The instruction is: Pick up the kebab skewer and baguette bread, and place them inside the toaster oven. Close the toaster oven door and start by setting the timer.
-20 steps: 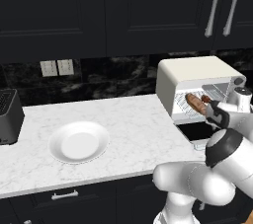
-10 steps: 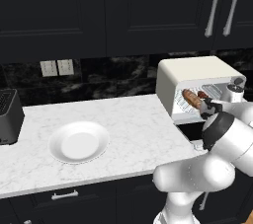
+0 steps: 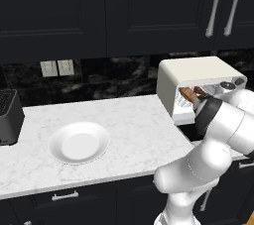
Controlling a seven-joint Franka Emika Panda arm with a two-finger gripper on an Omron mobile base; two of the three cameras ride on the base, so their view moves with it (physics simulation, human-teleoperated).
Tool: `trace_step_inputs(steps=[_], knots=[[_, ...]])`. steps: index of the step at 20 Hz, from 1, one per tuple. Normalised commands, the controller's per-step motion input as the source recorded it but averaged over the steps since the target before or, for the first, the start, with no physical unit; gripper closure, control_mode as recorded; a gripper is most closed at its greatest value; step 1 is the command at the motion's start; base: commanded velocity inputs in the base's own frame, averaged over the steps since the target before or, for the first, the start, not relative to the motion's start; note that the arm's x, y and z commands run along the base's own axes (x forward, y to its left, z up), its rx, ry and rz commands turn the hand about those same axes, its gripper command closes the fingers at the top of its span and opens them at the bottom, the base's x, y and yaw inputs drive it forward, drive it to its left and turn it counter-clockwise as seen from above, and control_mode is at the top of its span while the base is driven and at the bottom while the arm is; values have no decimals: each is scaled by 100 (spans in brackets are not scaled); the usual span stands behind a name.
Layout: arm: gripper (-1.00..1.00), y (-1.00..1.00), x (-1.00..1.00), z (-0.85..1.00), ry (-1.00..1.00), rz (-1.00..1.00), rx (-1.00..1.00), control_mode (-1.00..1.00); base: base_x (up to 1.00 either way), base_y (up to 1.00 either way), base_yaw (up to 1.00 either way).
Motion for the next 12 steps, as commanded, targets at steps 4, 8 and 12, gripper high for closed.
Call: trace_step_inputs(steps=[4,8,12], knots=[[-100,0,53,0,-3,-9,0,-100,0,0,0],[-100,0,30,0,-3,-7,0,-100,0,0,0],[-100,0,2,0,-1,-2,0,-100,0,0,0]])
